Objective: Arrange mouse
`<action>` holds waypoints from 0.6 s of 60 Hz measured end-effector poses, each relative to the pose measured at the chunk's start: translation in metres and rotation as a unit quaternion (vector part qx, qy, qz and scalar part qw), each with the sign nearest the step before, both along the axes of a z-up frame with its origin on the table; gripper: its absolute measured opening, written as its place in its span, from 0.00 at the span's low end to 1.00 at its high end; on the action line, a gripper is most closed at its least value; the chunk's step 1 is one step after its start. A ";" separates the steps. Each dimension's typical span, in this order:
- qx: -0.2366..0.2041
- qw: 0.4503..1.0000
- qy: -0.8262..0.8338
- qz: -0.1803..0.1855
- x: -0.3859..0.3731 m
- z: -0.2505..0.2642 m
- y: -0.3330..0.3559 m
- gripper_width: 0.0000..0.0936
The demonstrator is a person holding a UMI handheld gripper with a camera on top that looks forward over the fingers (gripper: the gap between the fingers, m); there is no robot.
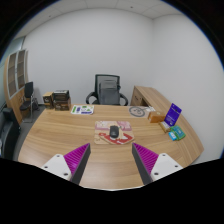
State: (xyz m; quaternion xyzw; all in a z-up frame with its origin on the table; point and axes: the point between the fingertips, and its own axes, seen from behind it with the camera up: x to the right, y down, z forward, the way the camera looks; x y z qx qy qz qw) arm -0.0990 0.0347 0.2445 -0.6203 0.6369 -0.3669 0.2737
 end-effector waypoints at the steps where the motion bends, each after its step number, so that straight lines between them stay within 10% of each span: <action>1: -0.001 1.000 0.001 -0.001 -0.009 0.001 0.001 0.92; 36: -0.004 1.000 0.003 -0.006 -0.115 0.010 0.027 0.92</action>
